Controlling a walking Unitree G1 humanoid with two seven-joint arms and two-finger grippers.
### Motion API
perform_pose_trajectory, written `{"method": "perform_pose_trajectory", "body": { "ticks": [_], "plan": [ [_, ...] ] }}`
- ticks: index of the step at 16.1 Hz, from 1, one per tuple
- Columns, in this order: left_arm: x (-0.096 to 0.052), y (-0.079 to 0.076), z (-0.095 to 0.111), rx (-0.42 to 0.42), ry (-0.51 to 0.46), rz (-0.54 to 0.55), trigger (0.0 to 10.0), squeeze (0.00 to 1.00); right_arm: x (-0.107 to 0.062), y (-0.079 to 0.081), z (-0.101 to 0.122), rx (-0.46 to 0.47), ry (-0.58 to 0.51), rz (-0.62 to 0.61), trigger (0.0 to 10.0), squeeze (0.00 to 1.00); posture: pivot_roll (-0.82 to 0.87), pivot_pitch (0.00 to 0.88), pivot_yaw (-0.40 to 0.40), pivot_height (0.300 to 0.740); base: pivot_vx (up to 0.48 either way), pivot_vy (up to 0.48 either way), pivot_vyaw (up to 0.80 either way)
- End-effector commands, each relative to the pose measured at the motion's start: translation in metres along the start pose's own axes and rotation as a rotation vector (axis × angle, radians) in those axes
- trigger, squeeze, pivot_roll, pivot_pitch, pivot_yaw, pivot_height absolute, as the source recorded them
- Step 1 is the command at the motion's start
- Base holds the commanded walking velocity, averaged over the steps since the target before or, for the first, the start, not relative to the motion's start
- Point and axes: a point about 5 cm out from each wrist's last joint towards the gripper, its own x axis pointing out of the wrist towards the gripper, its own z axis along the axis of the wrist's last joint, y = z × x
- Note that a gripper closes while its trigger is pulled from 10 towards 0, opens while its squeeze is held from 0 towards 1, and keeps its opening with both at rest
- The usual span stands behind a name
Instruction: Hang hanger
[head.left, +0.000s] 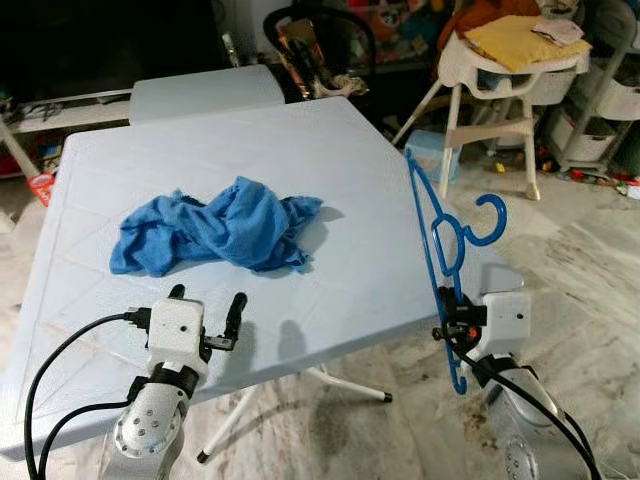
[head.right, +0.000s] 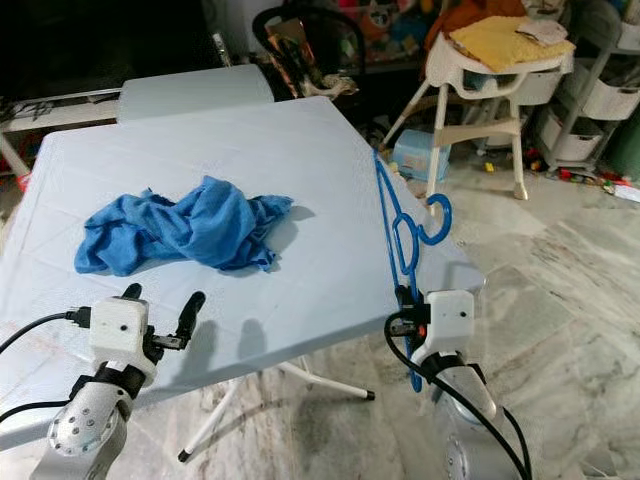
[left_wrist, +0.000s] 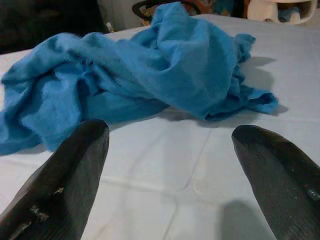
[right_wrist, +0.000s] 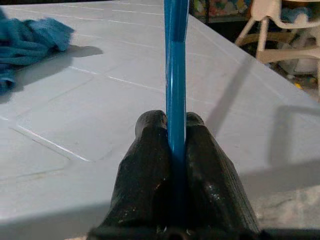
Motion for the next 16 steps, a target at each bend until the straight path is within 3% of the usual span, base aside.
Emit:
{"method": "perform_pose_trajectory", "body": {
  "ticks": [1,4,12,16],
  "plan": [
    [0.004,-0.001,0.001,0.003,0.007,0.0,10.0,0.0,0.002,0.011,-0.001,0.002,0.014,0.043,10.0,0.0,-0.06,0.0,0.03,0.74,0.0,0.0,0.0],
    [0.009,-0.005,0.003,-0.003,0.006,0.003,10.0,0.0,0.003,0.017,0.0,-0.005,0.009,0.058,10.0,0.0,-0.06,0.0,0.032,0.74,0.0,0.0,0.0],
    [0.013,0.007,0.003,0.021,0.035,0.032,10.0,0.0,0.007,0.011,0.001,0.009,0.019,0.032,10.0,0.0,-0.06,0.0,0.04,0.74,0.0,0.0,0.0],
    [0.014,0.004,0.003,0.019,0.043,0.028,10.0,0.0,0.009,0.008,-0.001,0.022,0.033,0.02,10.0,0.0,-0.06,0.0,0.044,0.74,0.0,0.0,0.0]
  ]
}}
